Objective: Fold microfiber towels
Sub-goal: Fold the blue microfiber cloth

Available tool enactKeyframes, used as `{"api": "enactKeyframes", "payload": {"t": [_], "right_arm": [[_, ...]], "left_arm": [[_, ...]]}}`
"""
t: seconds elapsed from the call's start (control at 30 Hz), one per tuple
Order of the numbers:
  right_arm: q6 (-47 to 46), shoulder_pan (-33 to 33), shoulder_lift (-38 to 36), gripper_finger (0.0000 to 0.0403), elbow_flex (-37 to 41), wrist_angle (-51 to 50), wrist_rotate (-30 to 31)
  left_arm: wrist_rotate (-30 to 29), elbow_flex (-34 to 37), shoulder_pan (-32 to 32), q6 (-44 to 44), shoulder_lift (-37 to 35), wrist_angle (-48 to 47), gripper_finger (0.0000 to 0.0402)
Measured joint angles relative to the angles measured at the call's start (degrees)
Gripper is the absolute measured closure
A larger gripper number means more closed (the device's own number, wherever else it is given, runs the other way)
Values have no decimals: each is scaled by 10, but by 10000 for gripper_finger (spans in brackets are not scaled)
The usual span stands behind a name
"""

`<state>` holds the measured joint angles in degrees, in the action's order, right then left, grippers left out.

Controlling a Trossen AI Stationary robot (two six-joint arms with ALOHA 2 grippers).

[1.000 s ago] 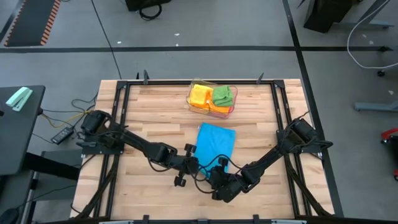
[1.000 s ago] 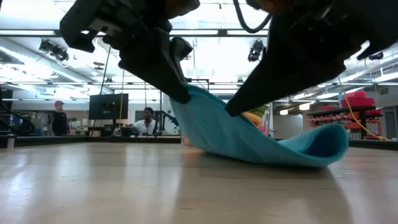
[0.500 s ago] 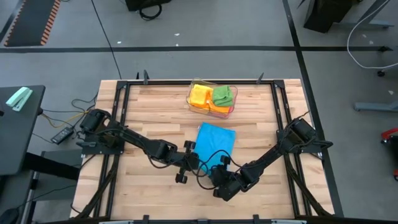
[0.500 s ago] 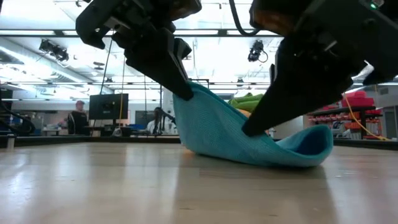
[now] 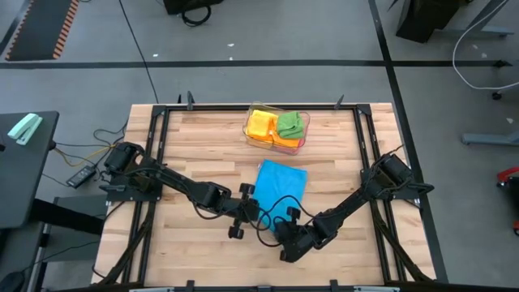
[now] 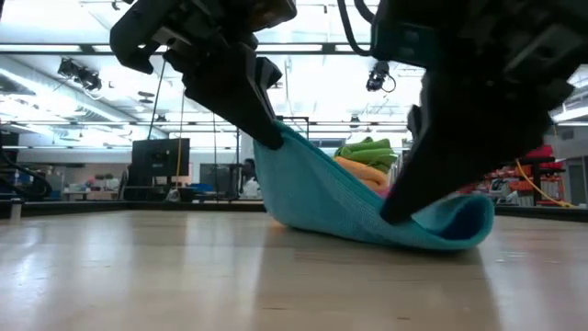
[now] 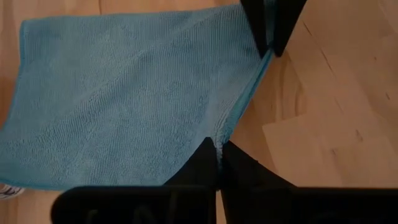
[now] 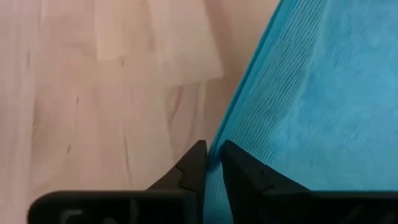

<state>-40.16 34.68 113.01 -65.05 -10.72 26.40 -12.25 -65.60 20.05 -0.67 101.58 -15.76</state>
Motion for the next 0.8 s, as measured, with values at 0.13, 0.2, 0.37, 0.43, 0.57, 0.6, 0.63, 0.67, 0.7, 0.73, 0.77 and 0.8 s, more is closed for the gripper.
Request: {"api": "enactKeyframes", "payload": {"t": [0.13, 0.2, 0.37, 0.43, 0.57, 0.6, 0.63, 0.67, 0.7, 0.73, 0.77, 0.8], "right_arm": [[10, 7, 0, 346, 1, -2, -22], [23, 8, 0, 346, 1, -4, -31], [68, 25, -17, 345, -1, -21, -24], [94, 32, -22, 337, -2, -15, -13], [134, 38, -25, 298, -2, -16, -6], [146, 39, -25, 282, -2, -18, -6], [156, 38, -25, 266, -2, -18, -5], [161, 37, -25, 248, -5, -20, -4], [164, 34, -25, 230, -8, -20, 2], [168, 32, -25, 213, -13, -23, 11], [173, 30, -25, 196, -20, -31, 26], [174, 29, -25, 180, -28, -40, 43]], "left_arm": [[0, 0, 0, 0, 0, -5, 384], [0, 0, 0, 0, 0, -6, 373], [0, 0, 0, -5, 0, -14, 375], [0, 0, -2, -7, 0, -21, 386], [-1, 0, -11, -6, 0, -28, 392], [-1, 0, -14, -3, 0, -29, 389], [0, 0, -17, 1, 0, -29, 384], [2, 0, -21, 6, 0, -29, 379], [7, 0, -26, 14, 0, -31, 375], [14, 0, -30, 20, 0, -31, 372], [19, 0, -35, 26, 0, -31, 372], [22, 0, -40, 31, 0, -31, 374]]}}
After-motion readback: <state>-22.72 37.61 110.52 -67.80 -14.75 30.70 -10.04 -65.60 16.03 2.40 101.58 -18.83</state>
